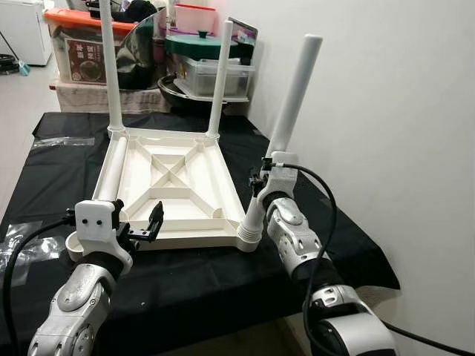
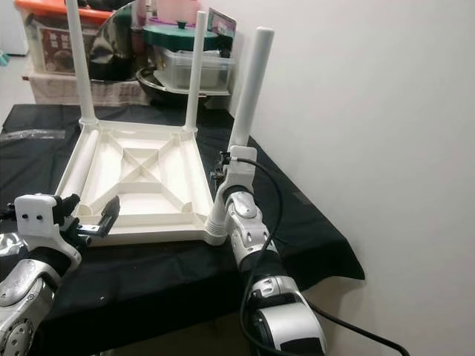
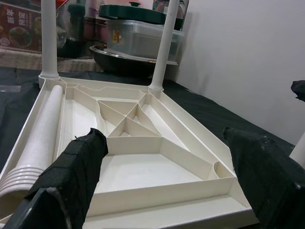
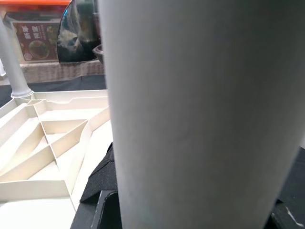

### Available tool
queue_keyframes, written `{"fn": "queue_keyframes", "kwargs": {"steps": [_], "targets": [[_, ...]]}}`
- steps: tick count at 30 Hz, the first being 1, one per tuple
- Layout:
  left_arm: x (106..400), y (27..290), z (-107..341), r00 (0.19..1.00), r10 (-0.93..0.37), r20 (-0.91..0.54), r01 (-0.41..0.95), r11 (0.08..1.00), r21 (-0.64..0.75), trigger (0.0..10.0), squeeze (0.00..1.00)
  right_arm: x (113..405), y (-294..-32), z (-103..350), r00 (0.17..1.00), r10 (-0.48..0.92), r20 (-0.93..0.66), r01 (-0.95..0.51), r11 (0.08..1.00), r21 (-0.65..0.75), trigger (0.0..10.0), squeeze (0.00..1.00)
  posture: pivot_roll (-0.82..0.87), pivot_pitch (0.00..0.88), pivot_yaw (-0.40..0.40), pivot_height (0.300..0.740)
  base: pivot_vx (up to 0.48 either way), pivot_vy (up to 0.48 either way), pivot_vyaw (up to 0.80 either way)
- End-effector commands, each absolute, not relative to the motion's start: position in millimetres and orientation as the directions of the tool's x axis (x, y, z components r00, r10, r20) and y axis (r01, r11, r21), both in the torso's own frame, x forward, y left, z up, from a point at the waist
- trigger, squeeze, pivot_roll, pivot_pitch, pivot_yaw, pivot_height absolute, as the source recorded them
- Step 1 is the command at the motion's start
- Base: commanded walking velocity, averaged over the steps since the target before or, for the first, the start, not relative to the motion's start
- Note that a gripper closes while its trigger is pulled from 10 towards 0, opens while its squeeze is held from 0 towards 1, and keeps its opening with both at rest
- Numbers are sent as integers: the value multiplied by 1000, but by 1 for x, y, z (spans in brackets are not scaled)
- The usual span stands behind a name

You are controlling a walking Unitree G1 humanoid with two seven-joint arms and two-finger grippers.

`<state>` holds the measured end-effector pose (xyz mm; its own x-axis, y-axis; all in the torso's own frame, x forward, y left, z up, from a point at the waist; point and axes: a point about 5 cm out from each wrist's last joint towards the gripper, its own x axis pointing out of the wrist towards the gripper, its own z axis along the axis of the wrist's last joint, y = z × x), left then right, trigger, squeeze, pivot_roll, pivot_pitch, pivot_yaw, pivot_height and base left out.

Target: Building children table

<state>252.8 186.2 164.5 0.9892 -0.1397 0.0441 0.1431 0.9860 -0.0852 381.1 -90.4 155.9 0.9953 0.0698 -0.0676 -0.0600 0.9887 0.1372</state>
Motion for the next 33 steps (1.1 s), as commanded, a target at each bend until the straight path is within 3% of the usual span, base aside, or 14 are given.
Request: {"fn": "queue_keyframes", "kwargs": {"steps": [1, 33], "targets": [[255, 182, 164, 987, -155, 48, 159, 983, -87, 10000, 0, 367, -103, 106, 959, 21, -283, 15, 992, 122, 10000, 0, 112, 0, -144, 740, 0, 0, 0], [257, 182, 164, 985, -164, 46, 167, 983, -80, 10000, 0, 364, -82, 134, 968, 136, -213, -105, 983, 152, 10000, 0, 113, 0, -141, 740, 0, 0, 0]]}}
